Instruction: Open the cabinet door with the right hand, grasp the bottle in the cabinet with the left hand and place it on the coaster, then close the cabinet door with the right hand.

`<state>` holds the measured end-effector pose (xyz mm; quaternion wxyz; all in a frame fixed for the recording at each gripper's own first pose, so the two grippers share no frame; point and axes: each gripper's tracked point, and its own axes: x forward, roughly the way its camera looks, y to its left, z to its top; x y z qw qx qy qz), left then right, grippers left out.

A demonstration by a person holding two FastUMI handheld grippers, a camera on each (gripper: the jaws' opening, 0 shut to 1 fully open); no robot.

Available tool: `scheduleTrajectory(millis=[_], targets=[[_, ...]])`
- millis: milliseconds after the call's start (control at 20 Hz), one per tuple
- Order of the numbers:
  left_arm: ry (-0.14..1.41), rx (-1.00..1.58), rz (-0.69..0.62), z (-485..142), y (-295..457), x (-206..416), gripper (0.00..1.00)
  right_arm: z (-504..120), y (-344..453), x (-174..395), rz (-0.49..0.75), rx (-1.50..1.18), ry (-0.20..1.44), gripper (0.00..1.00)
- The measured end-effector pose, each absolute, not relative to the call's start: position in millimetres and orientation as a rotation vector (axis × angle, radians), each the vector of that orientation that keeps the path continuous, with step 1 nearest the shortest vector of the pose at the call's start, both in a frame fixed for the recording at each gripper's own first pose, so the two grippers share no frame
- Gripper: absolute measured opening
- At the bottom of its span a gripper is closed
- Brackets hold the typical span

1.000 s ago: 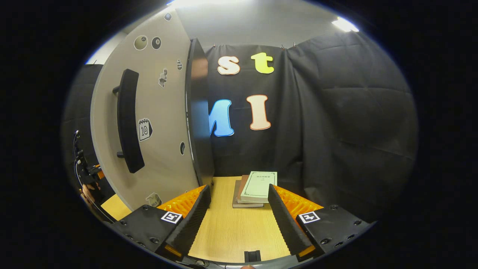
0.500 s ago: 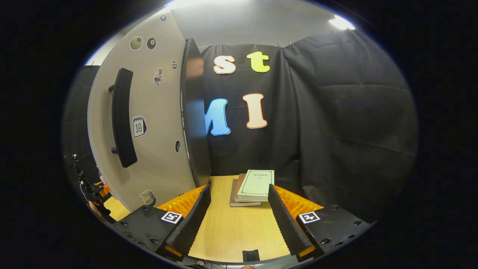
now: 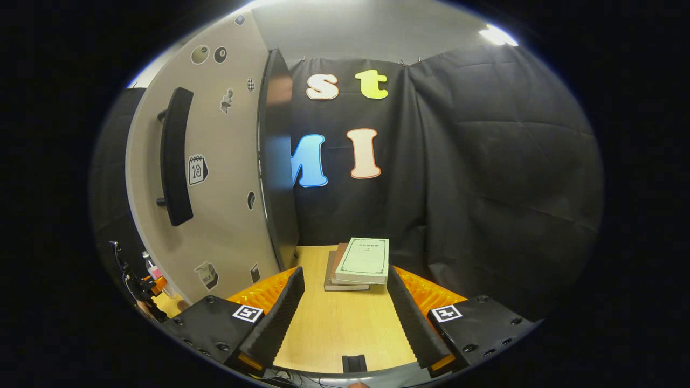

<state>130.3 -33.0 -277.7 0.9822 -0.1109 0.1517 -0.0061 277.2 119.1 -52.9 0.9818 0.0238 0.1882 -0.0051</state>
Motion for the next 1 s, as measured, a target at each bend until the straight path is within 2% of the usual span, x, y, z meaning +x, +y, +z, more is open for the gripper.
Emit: scheduleTrajectory(millis=[450,750,800,900,1000], targets=[[0.38,-0.218,0.012,-339.9,-39.2,139.1,0.75,-59.3,121.2,274.4,-0.021,0.015,0.407,0.97],[0.366,-0.163,0.027,-341.5,-43.4,134.0,0.72,-64.6,127.7,281.8,0.006,-0.008,0.422,0.98],[0.375,-0.159,0.026,-342.4,-45.1,134.3,0.75,-64.3,127.4,282.5,0.009,-0.01,0.422,0.98],[0.381,-0.149,0.03,-341.3,-46.3,134.0,0.72,-65.7,128.1,284.6,0.017,0.0,0.423,0.98],[0.39,-0.141,0.037,-341.2,-45.8,131.1,0.76,-66.4,127.2,286.6,0.018,0.009,0.424,0.98]])
